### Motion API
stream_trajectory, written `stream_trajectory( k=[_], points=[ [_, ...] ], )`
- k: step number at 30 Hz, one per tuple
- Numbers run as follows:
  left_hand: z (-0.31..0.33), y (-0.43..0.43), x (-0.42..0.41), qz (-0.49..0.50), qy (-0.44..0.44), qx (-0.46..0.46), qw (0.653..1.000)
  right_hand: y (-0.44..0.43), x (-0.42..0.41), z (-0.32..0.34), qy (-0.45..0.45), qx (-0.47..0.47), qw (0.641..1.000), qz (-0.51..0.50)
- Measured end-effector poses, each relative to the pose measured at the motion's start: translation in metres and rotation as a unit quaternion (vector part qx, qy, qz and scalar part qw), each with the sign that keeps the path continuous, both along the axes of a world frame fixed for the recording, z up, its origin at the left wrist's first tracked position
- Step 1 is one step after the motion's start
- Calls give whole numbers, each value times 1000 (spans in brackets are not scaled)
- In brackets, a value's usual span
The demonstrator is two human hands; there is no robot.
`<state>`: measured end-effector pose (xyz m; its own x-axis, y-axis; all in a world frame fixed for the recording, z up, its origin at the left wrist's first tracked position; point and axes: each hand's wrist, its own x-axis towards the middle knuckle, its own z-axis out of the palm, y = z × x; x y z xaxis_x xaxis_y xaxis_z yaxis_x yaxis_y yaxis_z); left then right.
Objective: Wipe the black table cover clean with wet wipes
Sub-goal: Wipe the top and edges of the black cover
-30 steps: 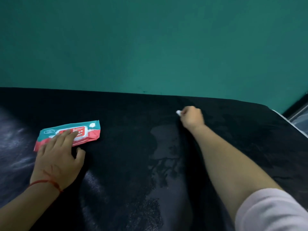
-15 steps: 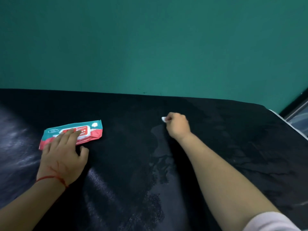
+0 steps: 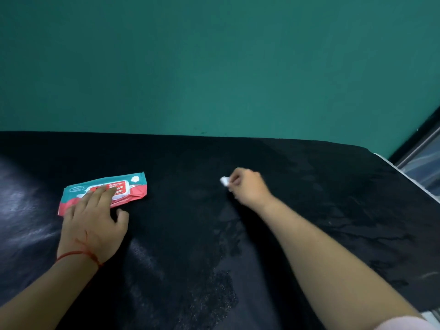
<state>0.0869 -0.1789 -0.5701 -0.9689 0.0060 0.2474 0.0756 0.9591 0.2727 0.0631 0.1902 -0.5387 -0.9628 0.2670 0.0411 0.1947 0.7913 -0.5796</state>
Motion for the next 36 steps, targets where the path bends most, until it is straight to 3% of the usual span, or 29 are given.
stream_trajectory(
  k=[4,8,12,16,22,29,33,36],
  points=[
    [-2,-1,0,4,3,-1,1000,74,-6,6,-22,1,993,-118],
    [-2,-2,-2,6,1,-4,1000,127,5,12,-58,62,973,-213],
    [-1,-1,-1,9,8,-6,1000,141,12,8,-62,68,964,-250],
    [1,-1,1,10,5,-8,1000,91,14,5,-35,21,979,-199],
    [3,1,3,18,5,-3,1000,-15,40,-11,11,7,999,-43],
    [6,3,7,22,4,7,1000,-94,99,-11,5,13,990,139],
    [8,4,8,22,3,6,1000,-72,92,-10,23,39,991,126],
    [8,3,8,21,1,3,1000,-27,70,-11,38,47,998,17]
  ],
)
